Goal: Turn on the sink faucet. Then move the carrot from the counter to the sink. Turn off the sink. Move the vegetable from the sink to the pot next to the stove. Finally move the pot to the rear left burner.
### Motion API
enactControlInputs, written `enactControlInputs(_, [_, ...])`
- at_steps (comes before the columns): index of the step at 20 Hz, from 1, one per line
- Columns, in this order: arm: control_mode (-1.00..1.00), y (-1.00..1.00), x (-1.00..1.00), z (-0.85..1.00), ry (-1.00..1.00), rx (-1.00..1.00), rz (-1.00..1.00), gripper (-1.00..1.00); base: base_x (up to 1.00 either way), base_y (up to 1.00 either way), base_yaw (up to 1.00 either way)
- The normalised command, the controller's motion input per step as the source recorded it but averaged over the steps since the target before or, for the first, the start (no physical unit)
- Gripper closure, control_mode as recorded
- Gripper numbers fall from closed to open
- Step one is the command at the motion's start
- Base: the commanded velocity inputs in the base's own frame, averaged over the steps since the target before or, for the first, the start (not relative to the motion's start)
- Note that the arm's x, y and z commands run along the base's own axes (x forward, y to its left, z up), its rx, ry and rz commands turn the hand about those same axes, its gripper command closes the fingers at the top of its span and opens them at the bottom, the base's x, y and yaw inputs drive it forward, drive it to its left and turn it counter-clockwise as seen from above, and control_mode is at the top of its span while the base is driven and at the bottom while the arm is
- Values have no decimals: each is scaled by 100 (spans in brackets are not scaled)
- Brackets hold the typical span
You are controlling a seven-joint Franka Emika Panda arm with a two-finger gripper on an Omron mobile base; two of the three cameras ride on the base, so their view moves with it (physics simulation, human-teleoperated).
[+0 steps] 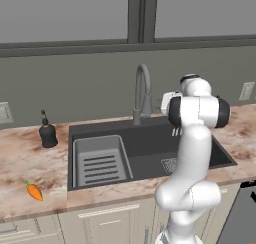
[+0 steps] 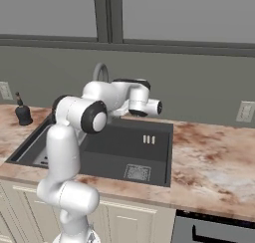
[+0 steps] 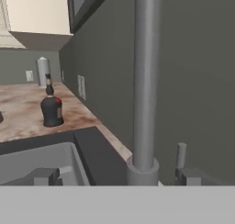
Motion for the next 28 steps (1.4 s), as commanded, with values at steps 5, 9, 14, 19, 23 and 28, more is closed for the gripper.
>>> enactControlInputs(5, [-100,0,22,-2,3,0,0,-100,0,0,0])
enactControlInputs(9, [-100,0,16,-4,3,0,0,-100,0,0,0])
enactControlInputs(14, [-100,0,10,-7,3,0,0,-100,0,0,0])
enactControlInputs(19, [-100,0,8,-12,3,0,0,-100,0,0,0])
enactControlInputs(23, [-100,0,8,-12,3,0,0,-100,0,0,0])
enactControlInputs(28, [-100,0,10,-11,3,0,0,-100,0,0,0])
